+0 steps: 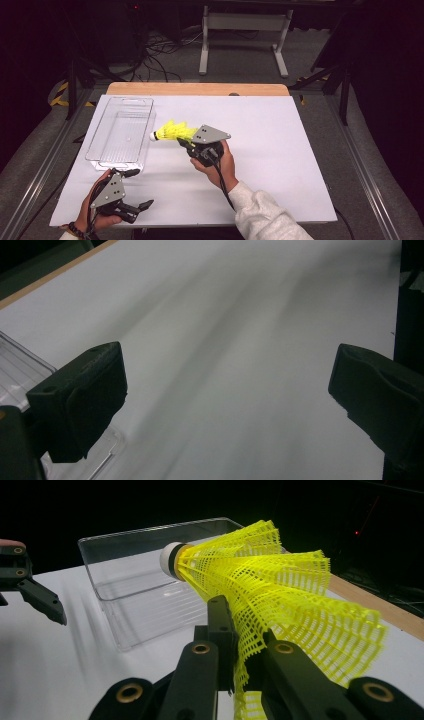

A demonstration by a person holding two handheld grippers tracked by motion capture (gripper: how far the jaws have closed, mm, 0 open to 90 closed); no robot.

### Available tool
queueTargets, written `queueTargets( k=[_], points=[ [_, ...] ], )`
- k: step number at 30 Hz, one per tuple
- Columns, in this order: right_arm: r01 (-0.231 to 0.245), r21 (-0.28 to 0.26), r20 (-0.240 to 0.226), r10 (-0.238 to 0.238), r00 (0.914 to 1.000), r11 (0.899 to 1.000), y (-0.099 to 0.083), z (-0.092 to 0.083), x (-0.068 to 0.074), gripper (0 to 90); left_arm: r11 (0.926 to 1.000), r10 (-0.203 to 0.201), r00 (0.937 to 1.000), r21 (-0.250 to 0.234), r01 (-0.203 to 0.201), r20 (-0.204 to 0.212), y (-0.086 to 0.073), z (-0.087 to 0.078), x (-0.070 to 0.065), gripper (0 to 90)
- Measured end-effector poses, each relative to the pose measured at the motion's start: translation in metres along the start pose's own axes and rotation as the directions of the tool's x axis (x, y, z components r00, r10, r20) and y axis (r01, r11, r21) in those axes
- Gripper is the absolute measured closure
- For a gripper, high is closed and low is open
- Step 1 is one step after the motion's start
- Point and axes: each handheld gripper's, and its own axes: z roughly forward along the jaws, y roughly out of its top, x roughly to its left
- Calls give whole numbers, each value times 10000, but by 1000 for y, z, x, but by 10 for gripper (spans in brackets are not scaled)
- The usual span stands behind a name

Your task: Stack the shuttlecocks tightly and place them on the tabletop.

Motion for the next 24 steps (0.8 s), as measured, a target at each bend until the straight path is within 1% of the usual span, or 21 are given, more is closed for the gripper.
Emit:
queueTargets(
  k=[6, 8, 13, 17, 24],
  points=[
    [85, 31, -72, -85, 9999, 10000, 3, 8, 2, 876, 10000, -20, 10000, -61, 20, -40, 0, -1, 0, 30],
    [22, 22, -96, -22, 10000, 10000, 5, 10, 2, 876, 10000, -29, 10000, -63, 28, -40, 0, -1, 0, 30],
    [53, -2, -119, -53, 9999, 10000, 8, 15, 3, 876, 10000, -28, 10000, -65, 28, -38, 0, -1, -1, 29],
    [151, 80, -148, -150, 9998, 9999, 10, 18, 3, 876, 9999, -56, 10000, -110, 56, 2, 0, -2, 0, 29],
    [158, 120, -104, -156, 9998, 9998, 11, 23, 1, 876, 9999, -52, 10000, -123, 52, 52, -1, -2, 0, 29]
  ],
)
